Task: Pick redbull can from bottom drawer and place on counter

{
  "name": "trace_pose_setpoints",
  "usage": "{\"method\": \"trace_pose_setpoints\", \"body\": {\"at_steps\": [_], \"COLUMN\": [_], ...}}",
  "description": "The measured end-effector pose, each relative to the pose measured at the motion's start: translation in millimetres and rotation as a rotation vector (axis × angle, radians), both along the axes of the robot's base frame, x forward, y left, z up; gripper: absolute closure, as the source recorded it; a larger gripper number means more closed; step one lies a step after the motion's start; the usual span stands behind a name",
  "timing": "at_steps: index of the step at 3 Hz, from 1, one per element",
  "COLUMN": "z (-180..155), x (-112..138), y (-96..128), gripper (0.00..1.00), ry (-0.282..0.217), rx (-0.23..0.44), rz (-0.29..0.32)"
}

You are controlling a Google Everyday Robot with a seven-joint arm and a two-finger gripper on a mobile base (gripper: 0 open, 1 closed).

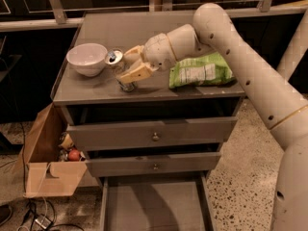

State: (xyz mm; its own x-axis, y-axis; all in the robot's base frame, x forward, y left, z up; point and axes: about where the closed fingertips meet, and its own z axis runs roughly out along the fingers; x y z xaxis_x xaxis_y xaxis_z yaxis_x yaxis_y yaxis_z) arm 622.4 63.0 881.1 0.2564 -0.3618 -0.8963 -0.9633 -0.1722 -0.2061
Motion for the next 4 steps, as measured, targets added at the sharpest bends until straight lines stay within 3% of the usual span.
{"method": "trace_pose_setpoints", "body": {"at_steps": [1, 2, 4], "z": [0.0, 29.5, 30.6], "x": [0.0, 10.3, 13.0], "y": [0.0, -14.6, -16.1], "gripper": [1.0, 1.0, 1.0], "ry": [0.0, 0.044, 0.068], "rx": [0.0, 0.046, 0.061], "rz": [0.0, -0.047, -0.052]}}
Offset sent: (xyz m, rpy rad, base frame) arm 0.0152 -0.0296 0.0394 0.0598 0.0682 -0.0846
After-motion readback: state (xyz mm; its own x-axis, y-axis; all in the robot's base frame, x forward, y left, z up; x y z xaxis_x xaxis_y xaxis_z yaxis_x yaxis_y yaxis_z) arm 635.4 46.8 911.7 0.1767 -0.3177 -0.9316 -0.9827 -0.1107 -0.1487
